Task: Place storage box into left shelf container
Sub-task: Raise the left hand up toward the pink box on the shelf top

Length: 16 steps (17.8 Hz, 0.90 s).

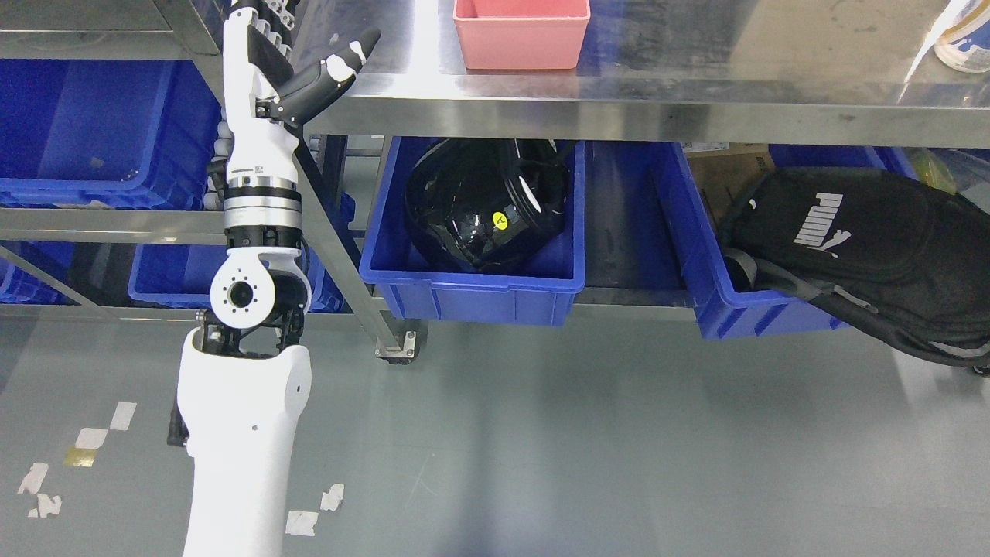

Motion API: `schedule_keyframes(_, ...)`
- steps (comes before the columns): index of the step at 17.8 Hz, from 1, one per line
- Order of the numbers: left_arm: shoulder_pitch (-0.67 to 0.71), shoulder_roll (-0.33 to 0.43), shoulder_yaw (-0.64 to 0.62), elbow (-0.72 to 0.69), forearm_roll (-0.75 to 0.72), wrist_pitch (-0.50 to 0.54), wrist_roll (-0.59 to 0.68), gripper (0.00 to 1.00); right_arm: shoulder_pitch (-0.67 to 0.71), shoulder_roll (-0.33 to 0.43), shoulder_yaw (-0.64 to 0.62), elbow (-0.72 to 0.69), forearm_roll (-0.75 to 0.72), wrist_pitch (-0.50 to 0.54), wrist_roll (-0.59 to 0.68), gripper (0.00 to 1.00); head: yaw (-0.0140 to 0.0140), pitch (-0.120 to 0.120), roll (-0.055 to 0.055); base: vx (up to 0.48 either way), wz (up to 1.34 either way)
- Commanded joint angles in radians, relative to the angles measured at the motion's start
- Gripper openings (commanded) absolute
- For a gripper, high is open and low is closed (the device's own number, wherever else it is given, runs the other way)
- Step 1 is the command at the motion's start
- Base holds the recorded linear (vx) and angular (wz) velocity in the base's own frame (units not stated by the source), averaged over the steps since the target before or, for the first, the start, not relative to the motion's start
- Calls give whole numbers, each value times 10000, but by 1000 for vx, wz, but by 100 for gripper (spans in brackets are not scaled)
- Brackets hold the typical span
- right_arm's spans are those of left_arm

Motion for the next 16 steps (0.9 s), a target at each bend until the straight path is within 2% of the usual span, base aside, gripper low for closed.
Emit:
schedule_keyframes(1,265,167,185,-106,2,-8,-6,100,-77,-175,-30,-175,-15,-7,14,100,0,0,0,0,0)
schedule_keyframes(4,-177,167,399,352,2,23,-463,100,-77,-175,-30,-175,-15,-7,29,100,0,0,0,18,-33)
schedule_keyframes(6,-851,418,1010,1011,2,23,-2250,100,-77,-175,-30,-175,-15,-7,14,100,0,0,0,34,-84)
schedule_keyframes(7,-1295,969,1181,1393,-13,-8,-3491,100,-77,-175,-30,-175,-15,-7,14,100,0,0,0,40,-103)
schedule_keyframes(8,-1679,1415,1198,1762,-29,-69,-4202,100,-77,-175,-30,-175,-15,-7,29,100,0,0,0,35,-118)
schedule_keyframes(11,-2510,2382,1061,1995,-563,-54,-4744,100,-77,-175,-30,-175,-15,-7,29,100,0,0,0,38,-118)
schedule_keyframes(13,-2969,3546,-22,1995,-993,38,-6546,99,-77,-175,-30,-175,-15,-7,29,100,0,0,0,35,-123)
schedule_keyframes(14,-3321,3795,-606,1995,-1147,38,-7042,100,-77,-175,-30,-175,-15,-7,29,100,0,0,0,35,-113)
schedule_keyframes(16,-3478,4072,-1010,1995,-1698,23,-7383,100,-77,-175,-30,-175,-15,-7,29,100,0,0,0,30,-78)
